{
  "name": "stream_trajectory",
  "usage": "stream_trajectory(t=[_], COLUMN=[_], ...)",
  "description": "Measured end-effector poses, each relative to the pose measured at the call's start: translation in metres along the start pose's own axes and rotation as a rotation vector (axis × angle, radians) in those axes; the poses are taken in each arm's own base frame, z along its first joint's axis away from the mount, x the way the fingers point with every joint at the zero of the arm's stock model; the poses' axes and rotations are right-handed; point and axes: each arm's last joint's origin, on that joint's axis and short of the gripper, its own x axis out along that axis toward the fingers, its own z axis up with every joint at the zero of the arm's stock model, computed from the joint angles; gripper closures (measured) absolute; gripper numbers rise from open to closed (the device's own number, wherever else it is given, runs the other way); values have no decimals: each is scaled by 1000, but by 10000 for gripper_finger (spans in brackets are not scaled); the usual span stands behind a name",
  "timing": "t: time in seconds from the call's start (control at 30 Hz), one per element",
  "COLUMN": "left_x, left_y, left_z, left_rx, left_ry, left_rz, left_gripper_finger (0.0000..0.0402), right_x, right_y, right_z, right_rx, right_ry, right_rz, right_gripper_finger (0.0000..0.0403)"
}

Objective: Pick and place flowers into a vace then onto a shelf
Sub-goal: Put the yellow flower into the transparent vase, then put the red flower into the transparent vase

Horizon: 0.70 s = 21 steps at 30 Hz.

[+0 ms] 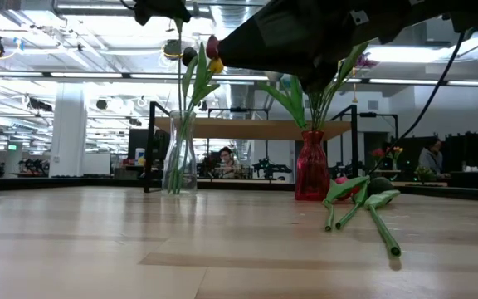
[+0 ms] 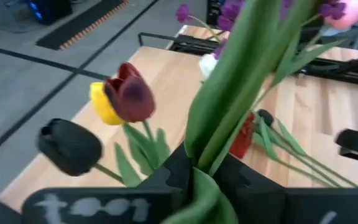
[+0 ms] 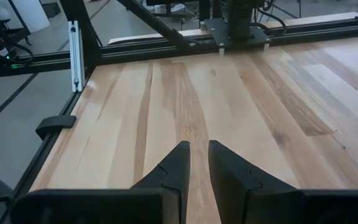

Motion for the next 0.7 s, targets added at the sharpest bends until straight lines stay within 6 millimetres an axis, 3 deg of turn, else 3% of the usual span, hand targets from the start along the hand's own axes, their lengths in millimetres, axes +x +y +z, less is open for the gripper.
stream_trajectory(t=[0.47, 0.7], left_x=[0, -7], left_y=[2, 1], left_z=[-3, -2], left_rx=[0, -47], left_ry=[27, 16], left_rz=[60, -6], left_gripper_finger=[242, 210], right_x=[-1, -2], right_y=[2, 6], right_z=[-1, -2], right_rx=[9, 16], right_ry=[9, 34], right_rz=[6, 95], right_gripper_finger=[352, 352])
